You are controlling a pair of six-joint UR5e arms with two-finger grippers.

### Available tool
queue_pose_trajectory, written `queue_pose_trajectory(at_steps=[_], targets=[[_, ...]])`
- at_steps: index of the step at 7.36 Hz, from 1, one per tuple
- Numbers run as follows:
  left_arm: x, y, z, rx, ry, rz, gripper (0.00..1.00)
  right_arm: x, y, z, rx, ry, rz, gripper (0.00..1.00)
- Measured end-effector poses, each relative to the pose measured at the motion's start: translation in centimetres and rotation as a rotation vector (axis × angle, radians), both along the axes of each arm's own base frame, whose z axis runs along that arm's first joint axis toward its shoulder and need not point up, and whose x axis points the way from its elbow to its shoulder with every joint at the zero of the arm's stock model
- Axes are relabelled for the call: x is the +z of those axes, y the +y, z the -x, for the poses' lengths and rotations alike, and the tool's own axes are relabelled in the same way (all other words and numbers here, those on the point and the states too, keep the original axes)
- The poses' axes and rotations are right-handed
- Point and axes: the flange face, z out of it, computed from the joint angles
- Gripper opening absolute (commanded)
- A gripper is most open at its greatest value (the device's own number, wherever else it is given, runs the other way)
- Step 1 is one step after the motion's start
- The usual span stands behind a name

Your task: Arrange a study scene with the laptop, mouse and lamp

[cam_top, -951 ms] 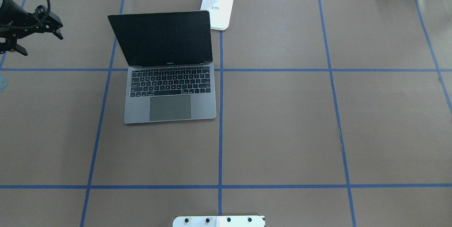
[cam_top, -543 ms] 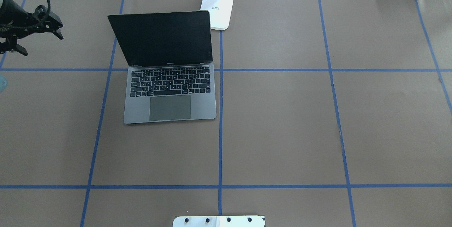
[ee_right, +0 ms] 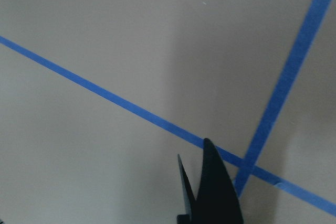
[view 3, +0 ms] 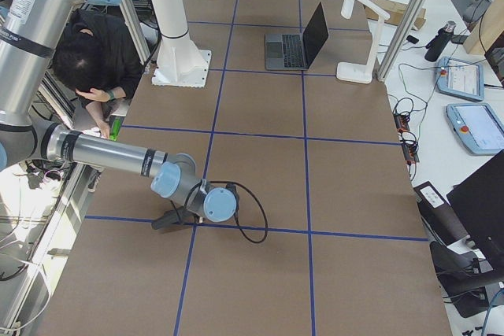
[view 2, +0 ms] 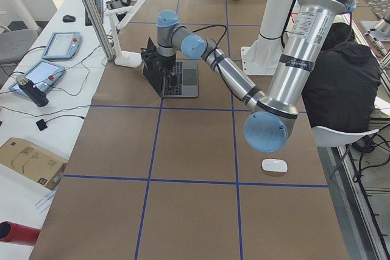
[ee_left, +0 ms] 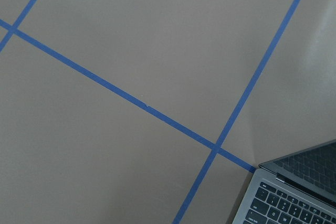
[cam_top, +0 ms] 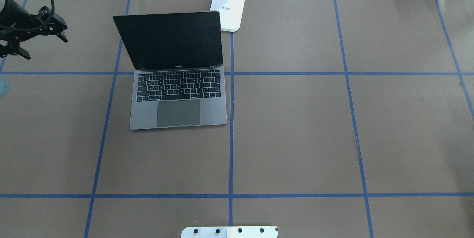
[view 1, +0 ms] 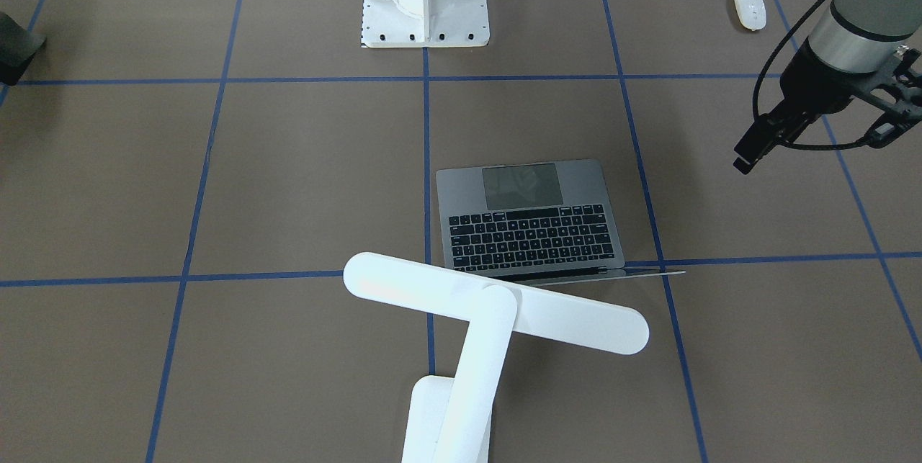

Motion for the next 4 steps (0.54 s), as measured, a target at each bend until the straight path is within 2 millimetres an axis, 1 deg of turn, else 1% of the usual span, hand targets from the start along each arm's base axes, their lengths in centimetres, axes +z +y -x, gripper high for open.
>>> queue_pose_trajectory(at_steps=[1, 2, 4], targets=[[0.0, 0.0, 0.0, 0.0, 0.0, 0.001, 1.0, -3.5, -1.0, 0.2, 0.013, 0.011, 0.028, 0.0], [0.0, 0.0, 0.0, -0.001, 0.001, 0.002, 1.0, -6.2, -2.3, 0.5, 0.042, 0.02, 0.064, 0.0], [0.3, 0.0, 0.0, -0.002, -0.001, 0.008, 1.0, -10.8, -5.4, 1.8, 0.106, 0.032, 0.136, 0.0]])
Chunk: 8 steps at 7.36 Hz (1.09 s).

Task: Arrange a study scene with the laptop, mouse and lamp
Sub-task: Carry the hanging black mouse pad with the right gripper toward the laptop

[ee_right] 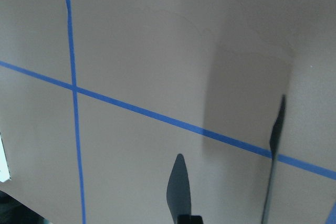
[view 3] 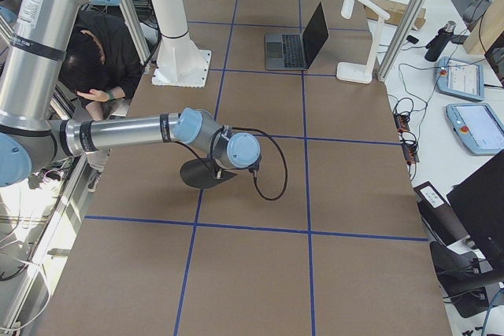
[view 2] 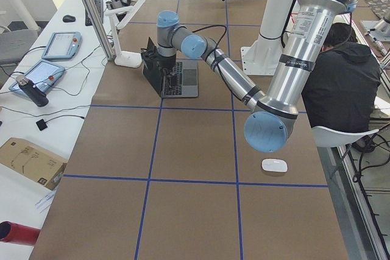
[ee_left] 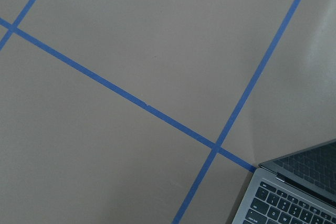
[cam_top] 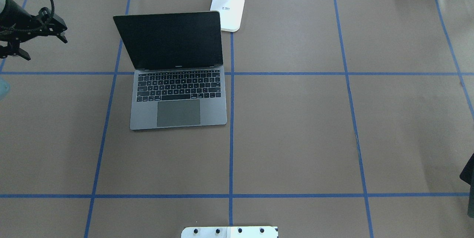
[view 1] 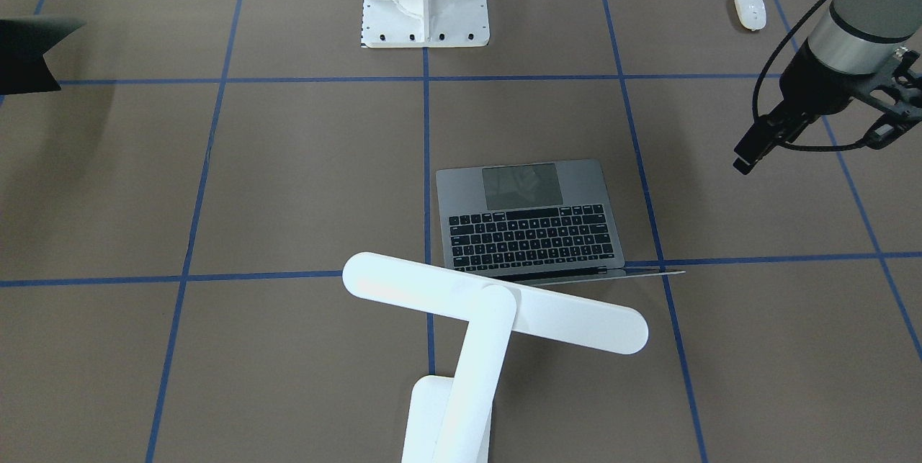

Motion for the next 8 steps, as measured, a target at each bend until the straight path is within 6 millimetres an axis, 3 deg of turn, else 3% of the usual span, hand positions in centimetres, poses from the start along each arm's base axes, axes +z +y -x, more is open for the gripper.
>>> queue_pose_trajectory(at_steps=[2, 4, 6, 8], targets=[[0.2, 0.0, -0.1, 0.001, -0.002, 0.004, 1.0, -4.1, -3.5, 2.5, 0.007, 0.014, 0.021, 0.0], [0.5, 0.0, -0.1, 0.004, -0.004, 0.006, 1.0, -9.3, -7.2, 6.7, -0.006, 0.035, 0.044, 0.0], [0.7, -0.1, -0.1, 0.007, -0.007, 0.007, 1.0, -14.6, -9.0, 13.0, -0.048, 0.065, 0.075, 0.0], [1.0, -0.2, -0.2, 0.011, -0.01, 0.009, 1.0, -17.8, -9.8, 19.8, -0.099, 0.11, 0.1, 0.0]])
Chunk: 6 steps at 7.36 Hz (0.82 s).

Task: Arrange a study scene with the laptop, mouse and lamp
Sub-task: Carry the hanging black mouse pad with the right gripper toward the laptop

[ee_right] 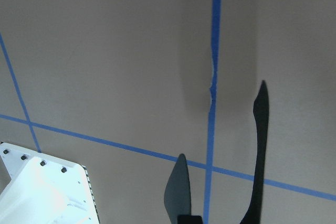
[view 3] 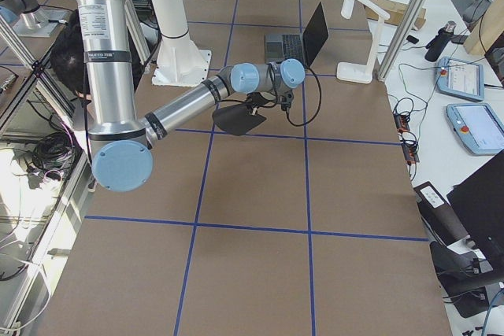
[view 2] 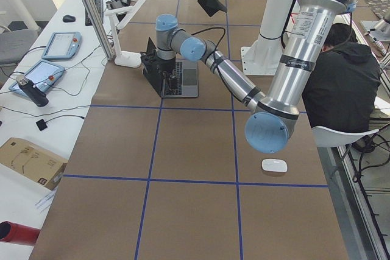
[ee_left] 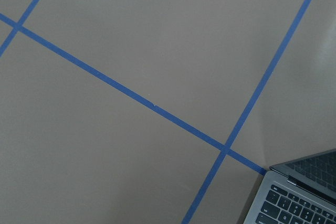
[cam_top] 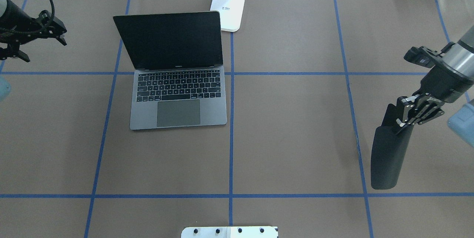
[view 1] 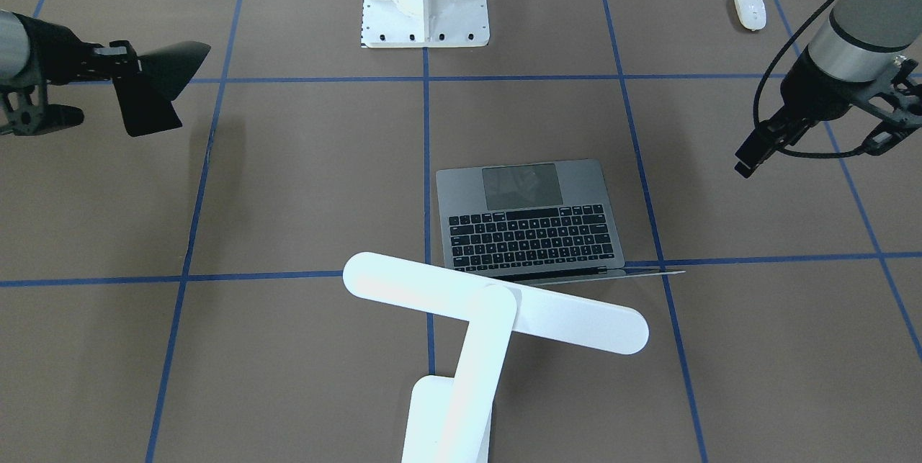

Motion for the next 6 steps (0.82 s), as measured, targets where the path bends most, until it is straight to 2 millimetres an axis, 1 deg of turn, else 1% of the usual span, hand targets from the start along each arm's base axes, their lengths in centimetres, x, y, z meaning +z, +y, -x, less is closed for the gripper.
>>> queue_pose_trajectory(at_steps=[2, 4, 5, 6], targets=[[0.2, 0.0, 0.0, 0.0, -0.001, 0.002, 1.0, -2.9, -1.5, 4.8, -0.016, 0.04, 0.014, 0.0], [0.7, -0.3, -0.2, 0.001, -0.004, 0.007, 1.0, -5.3, -4.2, 9.2, -0.03, 0.063, 0.012, 0.0], [1.2, -0.6, -0.3, 0.001, -0.005, 0.008, 1.0, -5.8, -5.5, 10.9, -0.032, 0.068, 0.008, 0.0], [1.5, -0.9, -0.5, 0.0, -0.002, 0.004, 1.0, -5.6, -6.7, 12.2, -0.025, 0.067, 0.007, 0.0]])
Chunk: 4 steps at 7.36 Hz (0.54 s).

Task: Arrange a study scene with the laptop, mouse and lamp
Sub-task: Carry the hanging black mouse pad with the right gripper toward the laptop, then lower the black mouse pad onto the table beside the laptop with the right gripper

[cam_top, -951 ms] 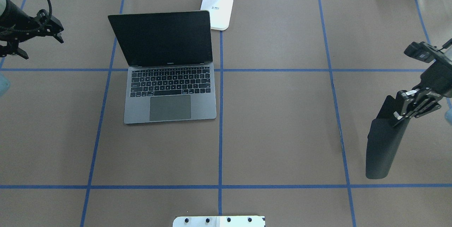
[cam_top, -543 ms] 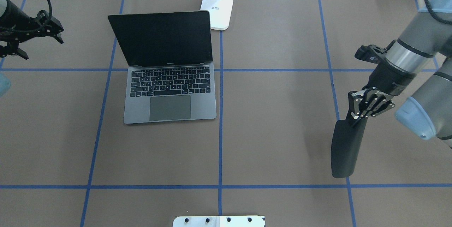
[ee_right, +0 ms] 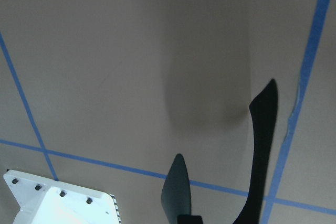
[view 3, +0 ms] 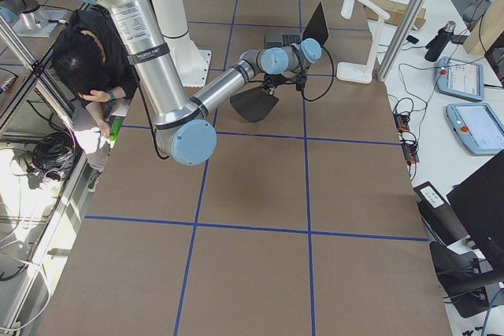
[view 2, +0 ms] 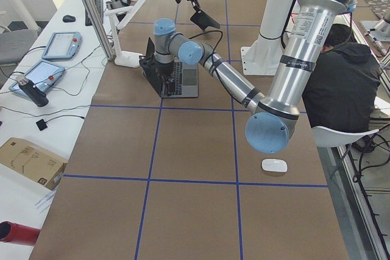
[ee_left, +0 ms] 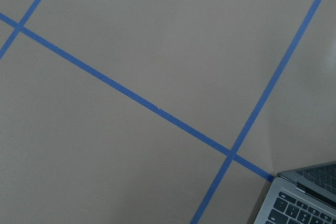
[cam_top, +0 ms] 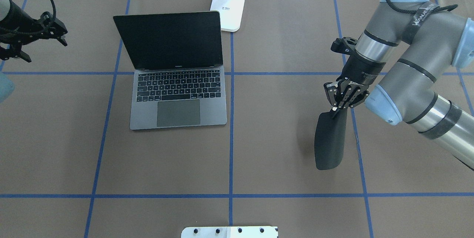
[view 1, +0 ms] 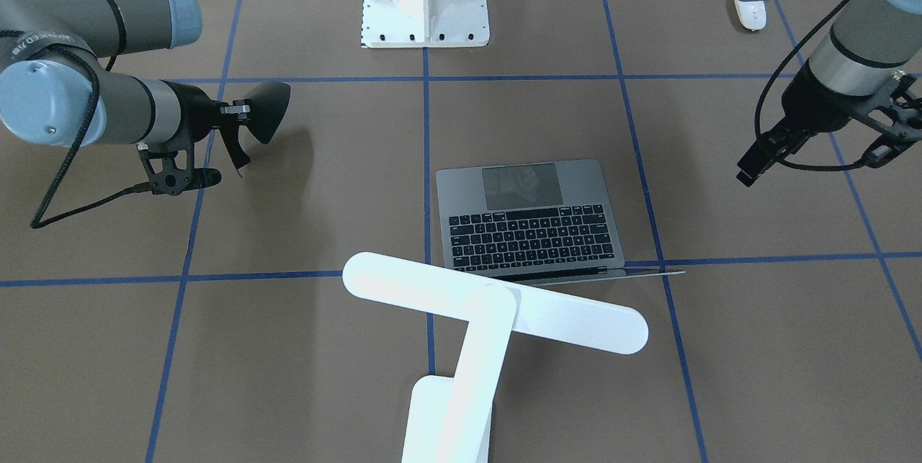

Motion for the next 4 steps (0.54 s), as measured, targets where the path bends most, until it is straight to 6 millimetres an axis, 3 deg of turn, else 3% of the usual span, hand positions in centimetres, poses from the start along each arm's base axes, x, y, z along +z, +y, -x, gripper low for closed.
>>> queue_pose_trajectory(at_steps=[4], targets=[[0.3, -0.2, -0.1, -0.001, 0.002, -0.001, 1.0, 0.6, -2.9, 5.8, 0.097, 0.013, 0.002, 0.0]])
